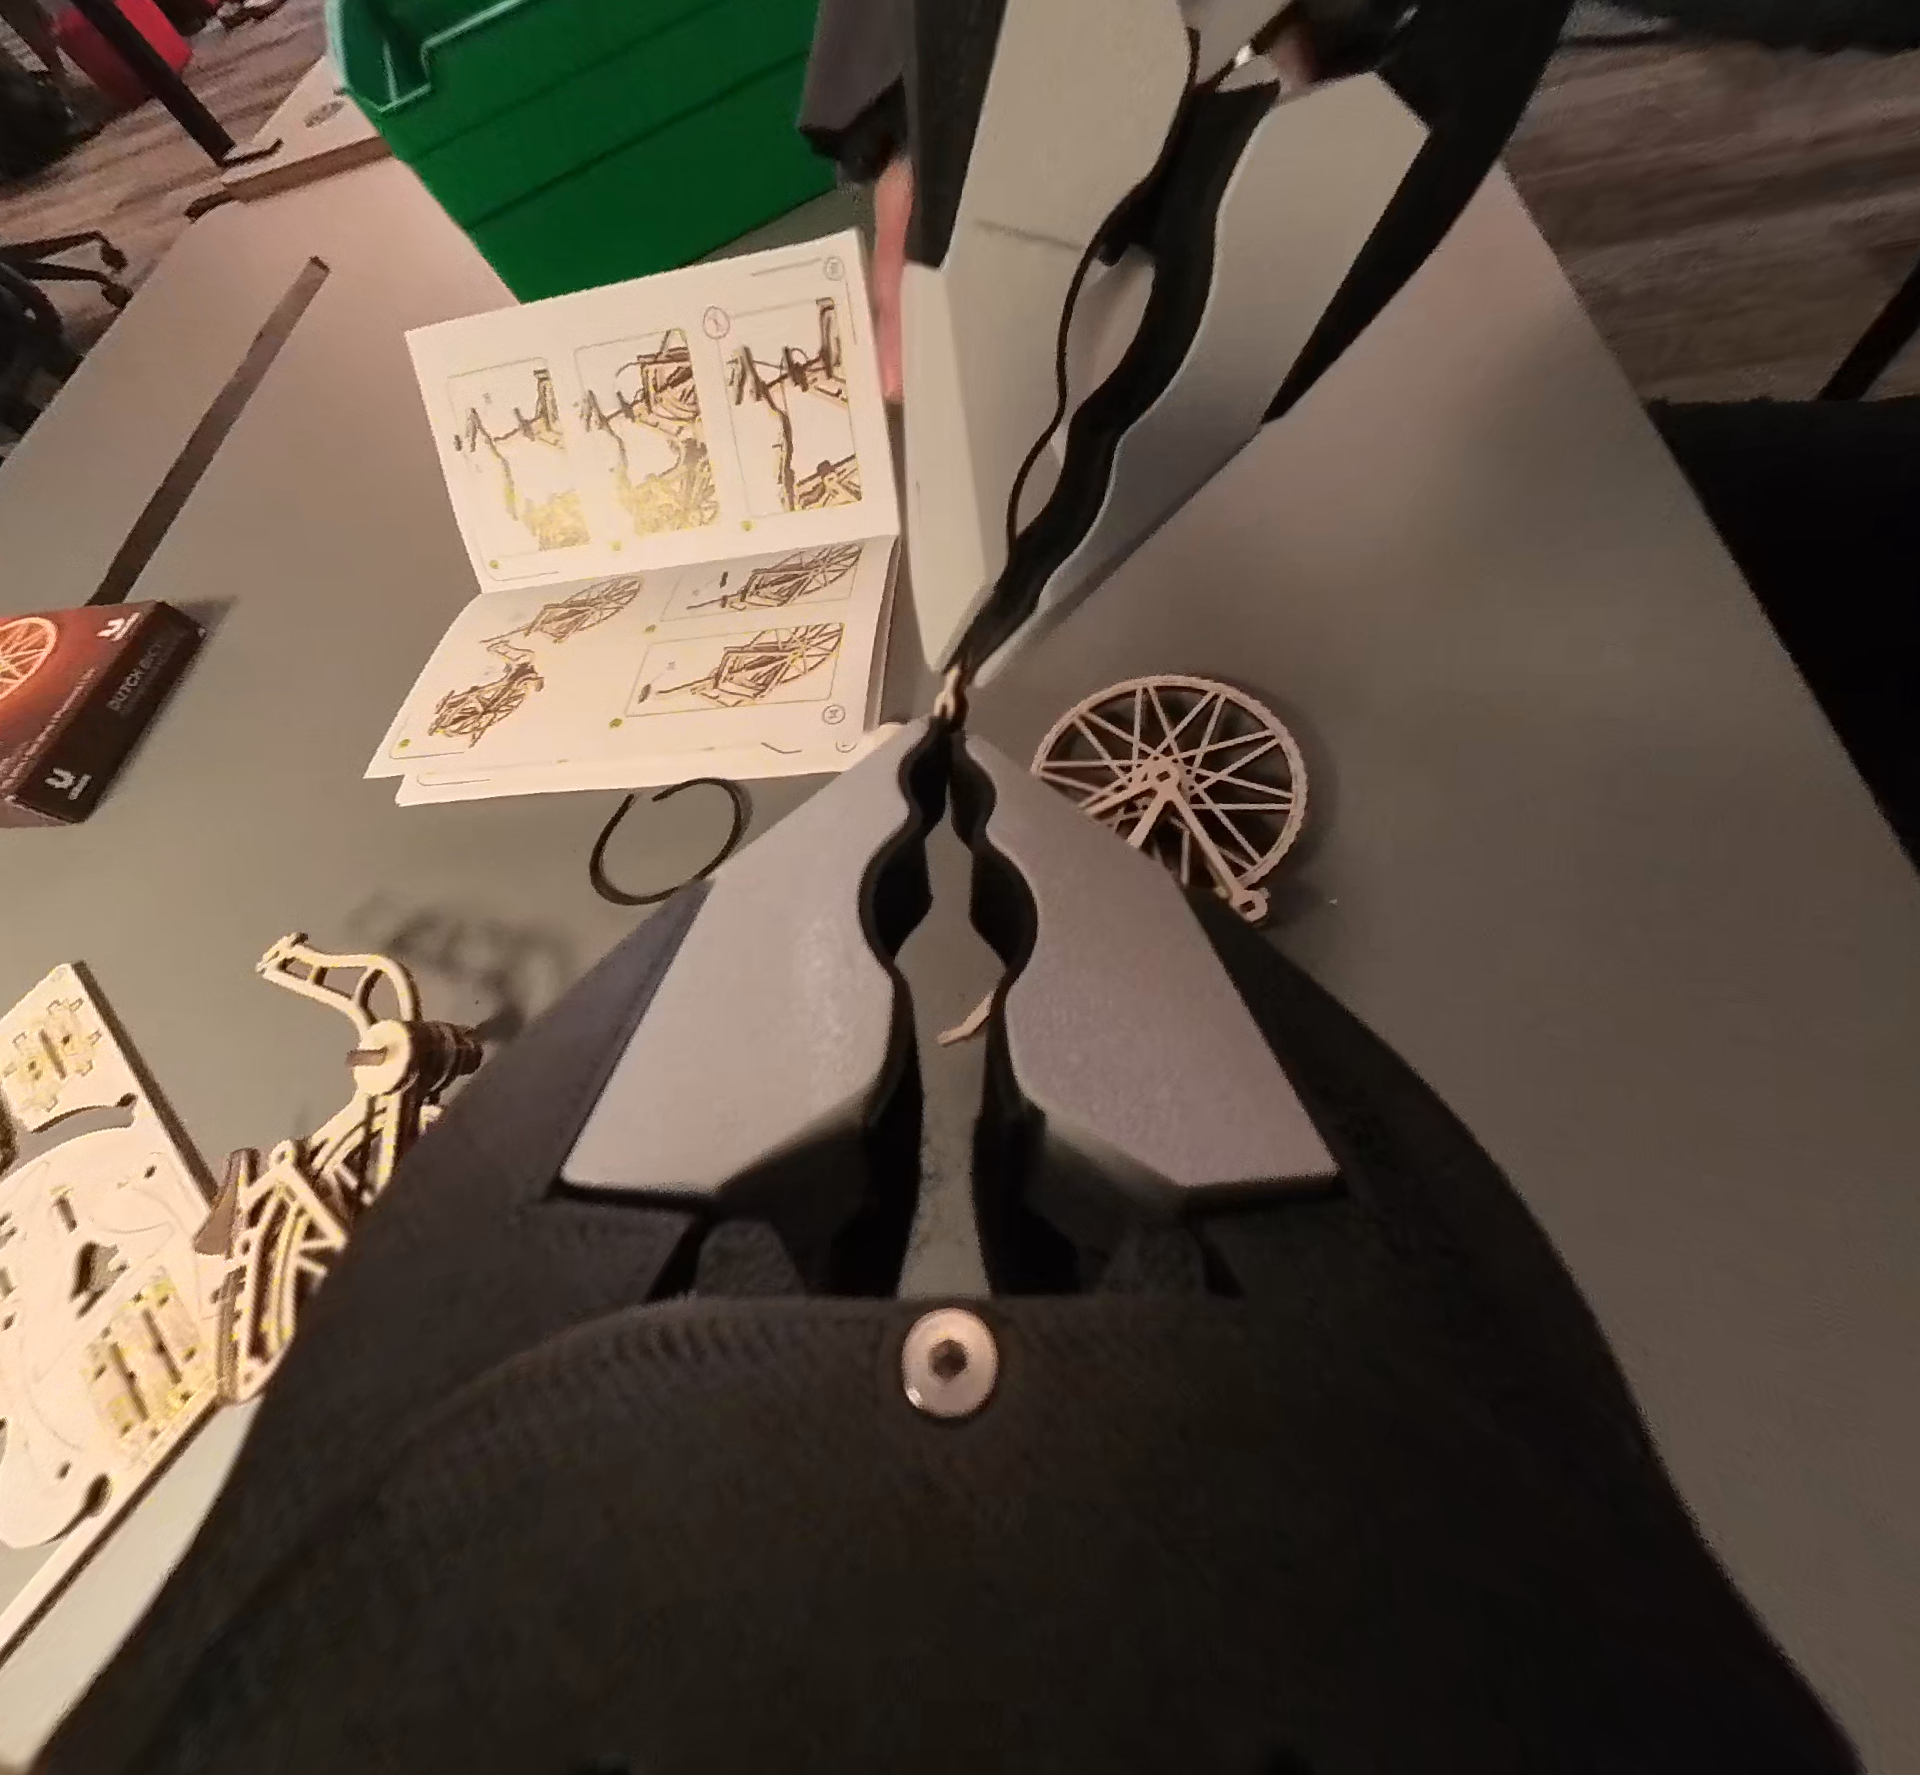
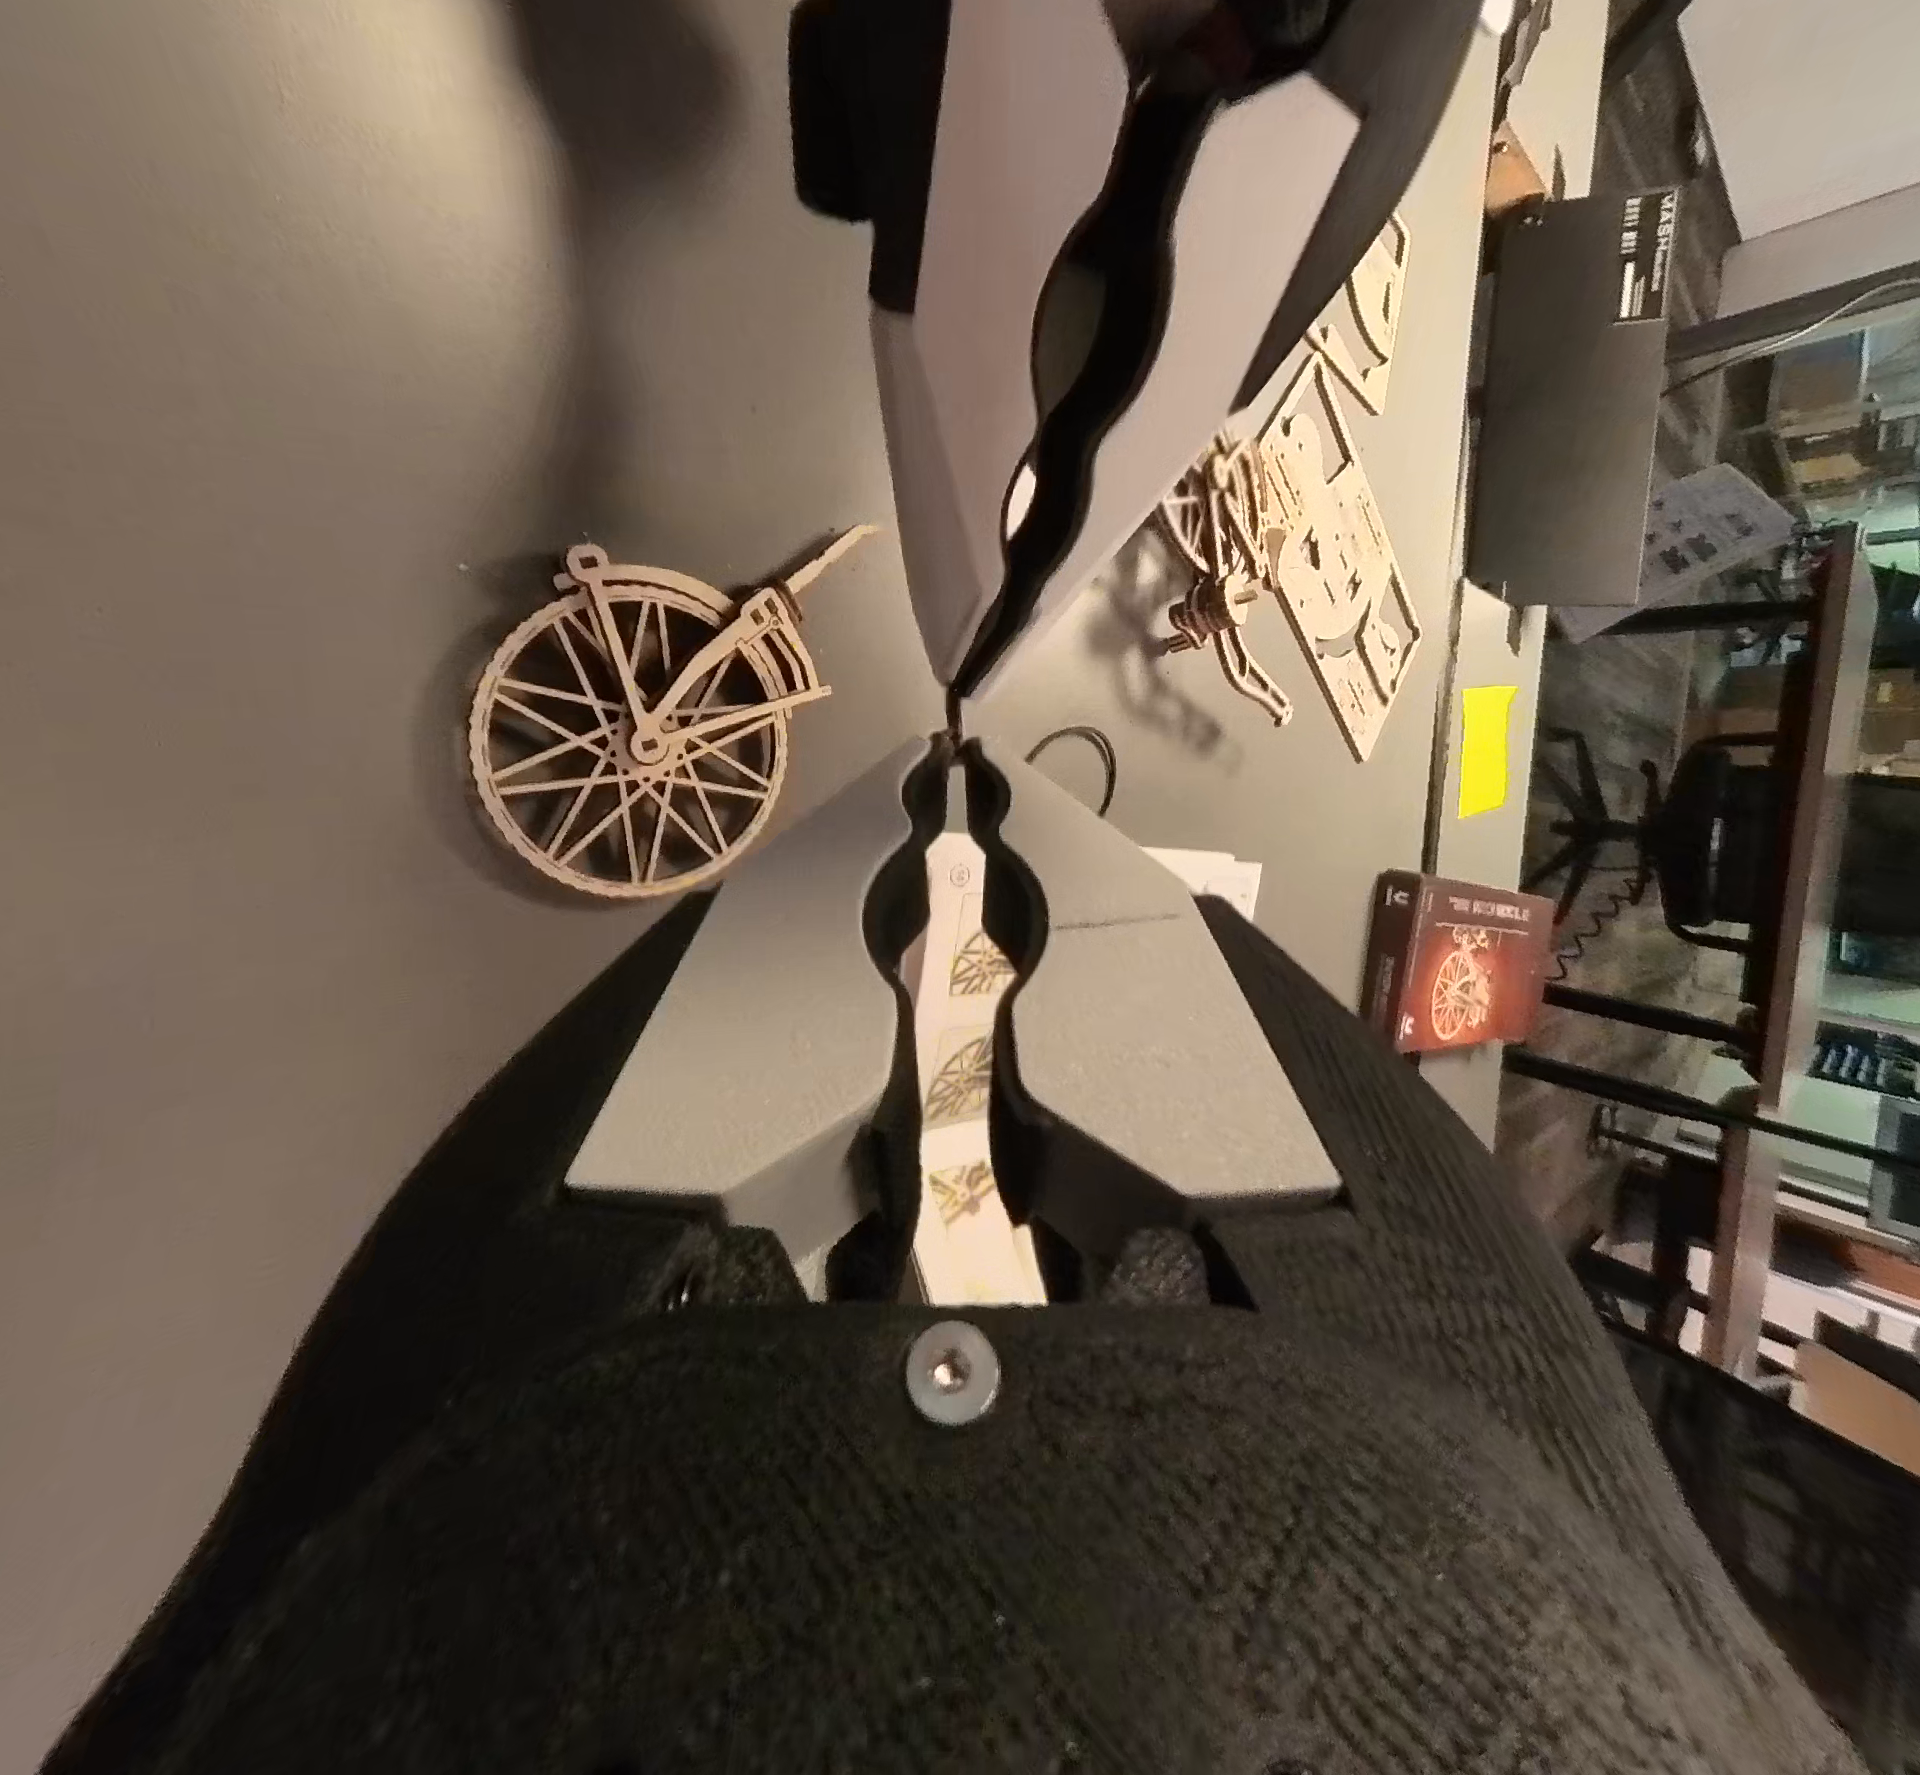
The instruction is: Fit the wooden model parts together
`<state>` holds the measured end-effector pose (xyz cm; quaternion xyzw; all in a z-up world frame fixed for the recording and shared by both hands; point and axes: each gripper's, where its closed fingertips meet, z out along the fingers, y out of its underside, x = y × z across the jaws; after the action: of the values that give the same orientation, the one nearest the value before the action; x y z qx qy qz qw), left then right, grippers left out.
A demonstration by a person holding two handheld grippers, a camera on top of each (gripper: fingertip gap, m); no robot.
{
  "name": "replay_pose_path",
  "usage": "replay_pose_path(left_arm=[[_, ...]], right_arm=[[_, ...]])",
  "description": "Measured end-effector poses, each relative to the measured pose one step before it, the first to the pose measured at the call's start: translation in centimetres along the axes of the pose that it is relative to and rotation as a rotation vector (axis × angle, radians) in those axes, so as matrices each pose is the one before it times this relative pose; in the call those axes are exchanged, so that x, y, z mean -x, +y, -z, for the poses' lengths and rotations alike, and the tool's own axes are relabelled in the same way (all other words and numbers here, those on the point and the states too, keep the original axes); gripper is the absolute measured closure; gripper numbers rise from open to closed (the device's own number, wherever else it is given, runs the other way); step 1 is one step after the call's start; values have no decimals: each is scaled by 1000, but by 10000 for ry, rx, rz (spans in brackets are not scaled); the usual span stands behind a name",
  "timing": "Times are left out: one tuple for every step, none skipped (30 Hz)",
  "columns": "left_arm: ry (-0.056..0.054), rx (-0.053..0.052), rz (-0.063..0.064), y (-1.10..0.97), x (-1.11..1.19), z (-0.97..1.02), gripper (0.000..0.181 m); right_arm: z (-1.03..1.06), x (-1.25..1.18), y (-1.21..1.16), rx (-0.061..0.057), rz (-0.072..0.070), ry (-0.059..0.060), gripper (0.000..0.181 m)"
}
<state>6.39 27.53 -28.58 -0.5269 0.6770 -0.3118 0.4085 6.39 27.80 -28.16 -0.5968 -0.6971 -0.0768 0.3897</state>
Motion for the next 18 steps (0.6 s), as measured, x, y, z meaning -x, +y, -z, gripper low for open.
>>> replay_pose_path(left_arm=[[332,-265,167,-313,-327,121,181],[431,-418,245,-516,-518,137,181],[194,-311,200,-370,-193,77,181],[-50,-60,44,-28,126,7,181],[-196,11,-106,131,287,-4,181],[-317,-130,-143,-22,398,46,181],[-239,-164,-131,-95,255,63,181],[-98,-55,-99,-40,52,28,172],[-18,-56,-46,-130,-35,23,165],[81,-190,-20,-332,-172,87,164],[-20,-278,-36,-433,-23,165,166],[-52,-210,-107,-357,33,208,170],[-112,-135,-217,-299,83,194,179],[-61,-72,-238,-243,-18,124,180],[-16,21,-127,-106,-68,29,180],[40,64,-84,33,-114,-26,181],[5,47,-34,77,-26,-27,181],[60,55,-27,132,-90,-41,181]], right_arm=[[22,-41,294,142,7,27,181],[-40,-107,563,287,70,66,181],[-57,-59,449,189,57,43,181],[39,-13,-40,-122,-81,1,181],[122,-28,-237,-213,-169,-13,181],[190,-194,-242,-189,-90,106,181],[252,-266,-317,-255,-65,145,181],[250,-204,-426,-350,-195,66,181],[252,-202,-524,-456,-304,38,181],[245,-82,-529,-489,-426,-88,181],[232,-37,-520,-485,-451,-126,181],[237,-47,-450,-431,-366,-93,181],[207,17,-342,-325,-296,-115,181],[177,-42,-281,-241,-192,-46,181],[110,3,-138,-121,-97,-38,181],[47,82,-29,-17,-18,-58,181],[-17,47,78,72,38,5,181],[-53,28,153,150,89,41,181]])
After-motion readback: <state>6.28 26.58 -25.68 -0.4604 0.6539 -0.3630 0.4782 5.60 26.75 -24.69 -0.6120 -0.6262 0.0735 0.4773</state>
